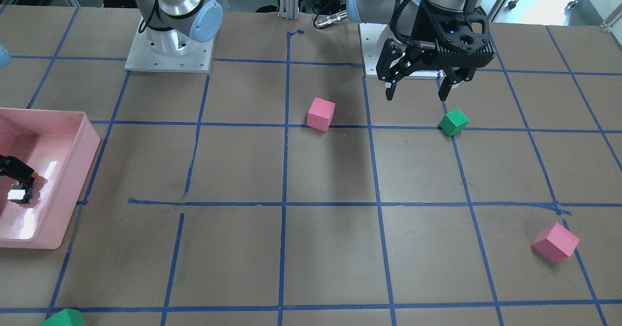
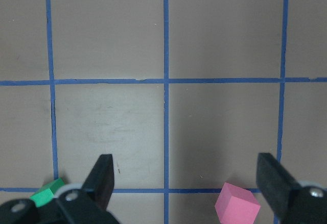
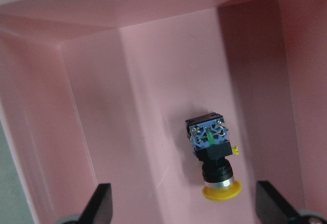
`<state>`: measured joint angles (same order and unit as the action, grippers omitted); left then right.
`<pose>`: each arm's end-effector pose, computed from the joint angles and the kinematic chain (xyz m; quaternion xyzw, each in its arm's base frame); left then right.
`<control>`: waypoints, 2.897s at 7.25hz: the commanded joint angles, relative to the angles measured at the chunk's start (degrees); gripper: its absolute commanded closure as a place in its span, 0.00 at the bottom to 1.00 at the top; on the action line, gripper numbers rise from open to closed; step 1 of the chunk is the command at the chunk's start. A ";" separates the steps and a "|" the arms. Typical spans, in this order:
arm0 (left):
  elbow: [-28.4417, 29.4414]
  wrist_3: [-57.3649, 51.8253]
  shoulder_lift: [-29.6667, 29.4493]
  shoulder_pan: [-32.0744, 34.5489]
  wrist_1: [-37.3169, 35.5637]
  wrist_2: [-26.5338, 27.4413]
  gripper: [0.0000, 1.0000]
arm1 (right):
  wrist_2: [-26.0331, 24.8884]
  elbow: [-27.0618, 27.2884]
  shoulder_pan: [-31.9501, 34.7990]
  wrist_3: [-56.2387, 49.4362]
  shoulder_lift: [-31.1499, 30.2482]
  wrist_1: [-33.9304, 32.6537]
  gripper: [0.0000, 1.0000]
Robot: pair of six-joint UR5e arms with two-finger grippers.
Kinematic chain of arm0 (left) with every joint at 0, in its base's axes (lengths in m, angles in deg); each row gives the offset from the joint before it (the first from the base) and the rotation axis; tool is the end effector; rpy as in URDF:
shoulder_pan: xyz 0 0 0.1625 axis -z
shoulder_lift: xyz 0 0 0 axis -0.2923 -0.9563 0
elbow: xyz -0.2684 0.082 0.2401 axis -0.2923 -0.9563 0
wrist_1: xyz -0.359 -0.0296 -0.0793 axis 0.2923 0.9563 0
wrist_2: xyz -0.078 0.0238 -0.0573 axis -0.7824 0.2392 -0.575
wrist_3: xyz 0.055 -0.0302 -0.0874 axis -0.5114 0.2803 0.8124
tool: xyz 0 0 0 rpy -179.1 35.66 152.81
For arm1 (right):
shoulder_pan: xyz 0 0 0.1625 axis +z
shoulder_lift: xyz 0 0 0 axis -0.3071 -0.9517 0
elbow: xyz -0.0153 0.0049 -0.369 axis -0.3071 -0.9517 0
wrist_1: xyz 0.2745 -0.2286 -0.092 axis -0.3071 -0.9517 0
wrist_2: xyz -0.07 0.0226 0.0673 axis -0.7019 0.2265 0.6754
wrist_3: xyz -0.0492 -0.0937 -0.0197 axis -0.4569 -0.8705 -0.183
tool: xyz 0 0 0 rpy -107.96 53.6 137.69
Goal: Align button upright
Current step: 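Lower the right gripper into the bin and grasp the button's black body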
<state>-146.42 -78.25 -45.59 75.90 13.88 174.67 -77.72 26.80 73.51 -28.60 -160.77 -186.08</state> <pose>-0.1523 -0.4274 0.4487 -0.0057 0.9967 -0.0809 0.0084 -0.1795 -0.4915 0.2384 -0.1232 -0.9920 0.0112 0.0262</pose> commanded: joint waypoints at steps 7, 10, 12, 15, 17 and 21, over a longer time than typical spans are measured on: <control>0.00 0.00 0.00 0.00 -0.10 0.01 0.00 | 3.46 -0.18 -2.72 -5.49 6.12 -6.06 0.00; 0.00 0.00 0.00 0.00 -0.10 0.10 0.00 | 3.93 0.36 -2.72 -7.96 6.12 -5.36 0.00; 0.00 0.00 0.00 -0.09 -0.19 0.10 0.00 | 3.75 0.36 -2.72 -7.96 6.73 -5.53 0.00; 0.00 0.00 0.00 -0.09 -0.19 0.10 0.00 | 3.75 0.36 -2.81 -9.10 7.62 -5.53 0.00; 0.00 0.00 0.00 -0.09 -0.19 0.01 0.00 | 3.92 0.44 -2.89 -9.19 8.40 -5.62 0.00; 0.00 0.00 0.00 -0.09 -0.19 0.01 0.00 | 3.75 0.44 -3.07 -9.19 8.67 -6.05 0.00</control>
<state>-146.42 -78.25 -45.59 75.82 13.69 174.68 -74.05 27.25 70.47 -37.82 -152.19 -191.80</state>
